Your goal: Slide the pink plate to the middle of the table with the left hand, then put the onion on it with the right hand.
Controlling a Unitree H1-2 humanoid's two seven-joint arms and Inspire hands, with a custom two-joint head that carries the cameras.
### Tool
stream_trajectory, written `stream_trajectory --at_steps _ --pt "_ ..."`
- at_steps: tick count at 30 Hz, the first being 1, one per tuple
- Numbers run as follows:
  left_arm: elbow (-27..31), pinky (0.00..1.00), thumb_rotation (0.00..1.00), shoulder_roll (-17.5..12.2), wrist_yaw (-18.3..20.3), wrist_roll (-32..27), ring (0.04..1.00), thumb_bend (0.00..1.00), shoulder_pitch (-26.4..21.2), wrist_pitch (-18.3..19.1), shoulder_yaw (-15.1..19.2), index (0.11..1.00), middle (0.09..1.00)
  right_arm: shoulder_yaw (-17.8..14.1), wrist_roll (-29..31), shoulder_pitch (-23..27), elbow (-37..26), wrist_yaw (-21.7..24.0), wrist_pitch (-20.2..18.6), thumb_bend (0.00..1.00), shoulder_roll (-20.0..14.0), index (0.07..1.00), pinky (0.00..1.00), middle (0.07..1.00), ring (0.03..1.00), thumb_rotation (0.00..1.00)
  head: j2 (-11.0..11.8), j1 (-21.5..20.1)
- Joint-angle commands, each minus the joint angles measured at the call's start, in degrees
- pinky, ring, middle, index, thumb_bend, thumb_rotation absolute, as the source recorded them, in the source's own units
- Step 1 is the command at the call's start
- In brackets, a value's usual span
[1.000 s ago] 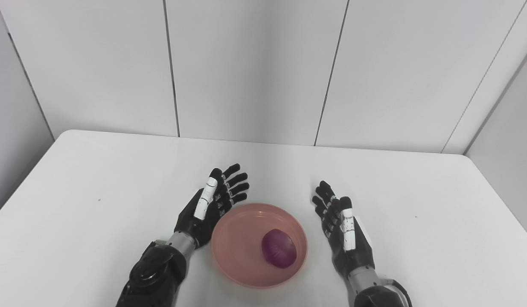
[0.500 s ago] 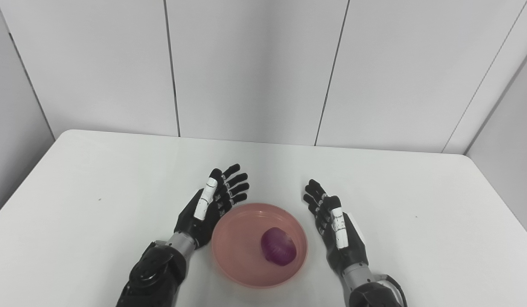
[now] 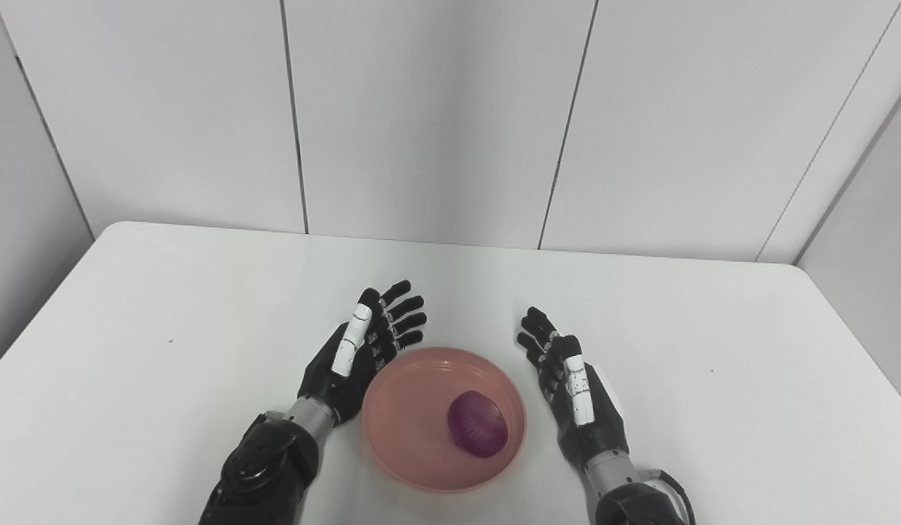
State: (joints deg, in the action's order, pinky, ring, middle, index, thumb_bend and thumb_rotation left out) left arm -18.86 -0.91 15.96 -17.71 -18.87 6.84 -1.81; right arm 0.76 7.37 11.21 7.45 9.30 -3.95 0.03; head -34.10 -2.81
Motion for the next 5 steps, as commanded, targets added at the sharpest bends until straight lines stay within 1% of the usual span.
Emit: stream_trajectory --at_steps 1,5 --pt "-3.1 0.87 0.88 -0.5 -1.6 1.7 0.876 0.82 4.2 5.0 -0.2 0.886 0.883 0.1 0.3 -1.2 1.2 -0.3 -1.8 0.88 0.2 0.936 0.99 0.936 0.938 0.95 0.0 0.0" --pt "-3.1 0.86 0.88 -0.4 -1.8 1.7 0.869 0.82 4.2 5.1 -0.1 0.88 0.877 0.0 0.5 -1.1 1.5 -0.4 -1.4 0.87 0.2 0.929 0.98 0.932 0.932 0.95 0.0 0.0"
